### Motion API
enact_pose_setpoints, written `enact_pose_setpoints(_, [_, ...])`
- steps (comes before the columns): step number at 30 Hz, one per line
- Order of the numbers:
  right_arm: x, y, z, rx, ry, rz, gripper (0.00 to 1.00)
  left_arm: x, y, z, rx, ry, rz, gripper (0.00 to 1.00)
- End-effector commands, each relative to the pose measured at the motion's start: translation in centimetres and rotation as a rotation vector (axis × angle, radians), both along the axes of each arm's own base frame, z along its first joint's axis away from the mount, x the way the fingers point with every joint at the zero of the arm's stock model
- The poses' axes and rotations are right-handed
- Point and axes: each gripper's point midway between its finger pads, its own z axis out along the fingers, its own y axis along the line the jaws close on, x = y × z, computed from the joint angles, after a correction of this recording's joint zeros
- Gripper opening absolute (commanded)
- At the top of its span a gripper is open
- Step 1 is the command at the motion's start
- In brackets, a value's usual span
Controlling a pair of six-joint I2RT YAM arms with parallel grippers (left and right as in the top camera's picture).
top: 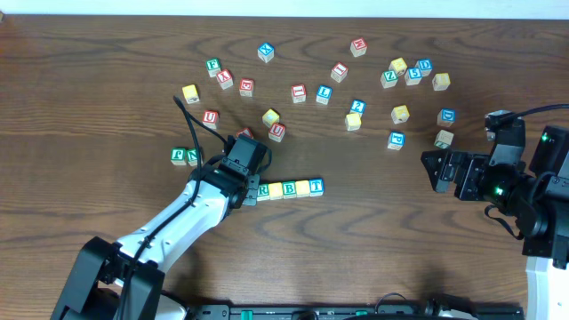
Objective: Spell out ROBOT
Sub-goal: 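Lift the left gripper and pull it back from the row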
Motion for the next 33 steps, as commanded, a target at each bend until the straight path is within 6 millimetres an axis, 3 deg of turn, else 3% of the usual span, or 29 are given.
enact_pose_setpoints(1, [-0.02,-0.16,0.3,-0.015,-0.015,0.006,0.99,0.0,0.42,0.13,0.013,-0.009,0.006,0.07])
enact_pose_setpoints(29, [-0.02,-0.16,0.3,-0.015,-0.015,0.006,0.99,-0.08,0.47,-0.19,0.011,-0.015,0.006,0.07])
enact_pose_setpoints(33, [-0.02,-0.16,0.3,-0.015,-0.015,0.006,0.99,-0.3,0.58,0.54,0.006,-0.023,0.007,0.07])
